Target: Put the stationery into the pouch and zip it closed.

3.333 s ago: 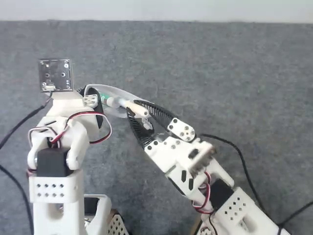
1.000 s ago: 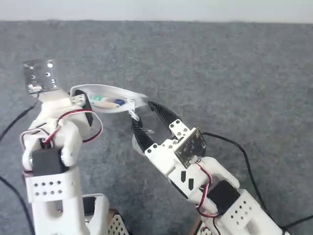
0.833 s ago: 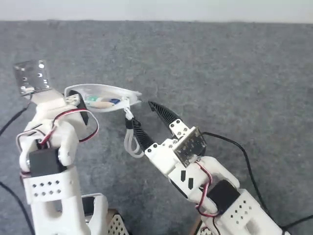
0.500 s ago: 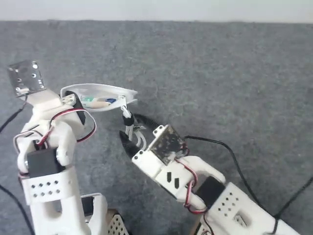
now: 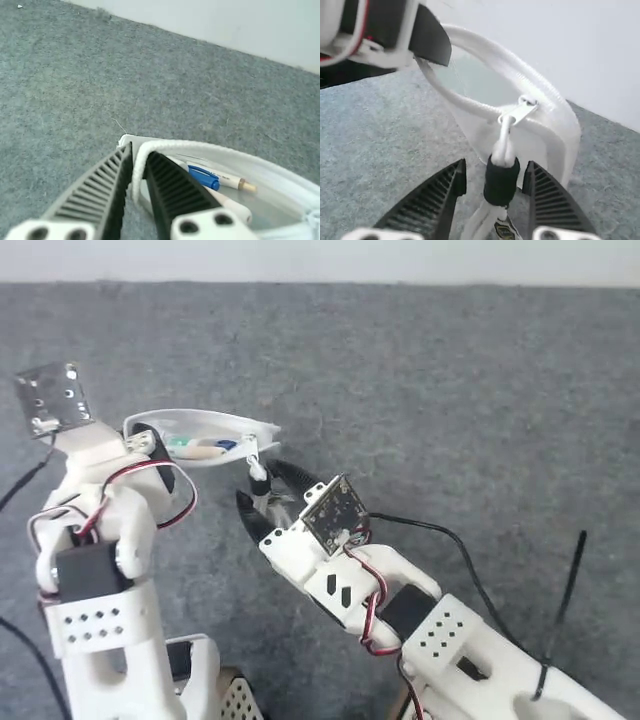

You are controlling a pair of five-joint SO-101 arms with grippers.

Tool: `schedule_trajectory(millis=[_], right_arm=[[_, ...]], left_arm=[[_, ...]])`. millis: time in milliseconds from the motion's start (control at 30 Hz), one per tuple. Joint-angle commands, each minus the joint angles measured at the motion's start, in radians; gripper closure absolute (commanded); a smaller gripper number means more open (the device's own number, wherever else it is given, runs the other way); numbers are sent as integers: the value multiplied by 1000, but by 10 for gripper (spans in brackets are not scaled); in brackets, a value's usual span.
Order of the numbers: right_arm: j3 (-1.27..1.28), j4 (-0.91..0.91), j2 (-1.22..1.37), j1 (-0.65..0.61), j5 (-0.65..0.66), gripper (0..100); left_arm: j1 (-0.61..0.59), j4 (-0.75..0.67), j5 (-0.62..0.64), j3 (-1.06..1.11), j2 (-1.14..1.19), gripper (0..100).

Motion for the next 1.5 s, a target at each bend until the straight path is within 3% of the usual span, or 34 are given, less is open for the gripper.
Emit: schedule_trajectory(millis=[0,700,933,1333,1467], right_arm=[[-60,-28,4,15,-14,818],[-60,-30,7,16,-15,819],[-52,-113,16,28,-15,930],[-57,-85,4,53,-6,993],[-60,-15,-25,45,58,992]], left_arm=[[-6,-44,14,-16,-14,987],[-6,-44,14,-15,-14,987],[-6,-44,14,-15,-14,987],[-5,-44,14,-13,-14,987],[-5,-44,14,-15,-14,987]])
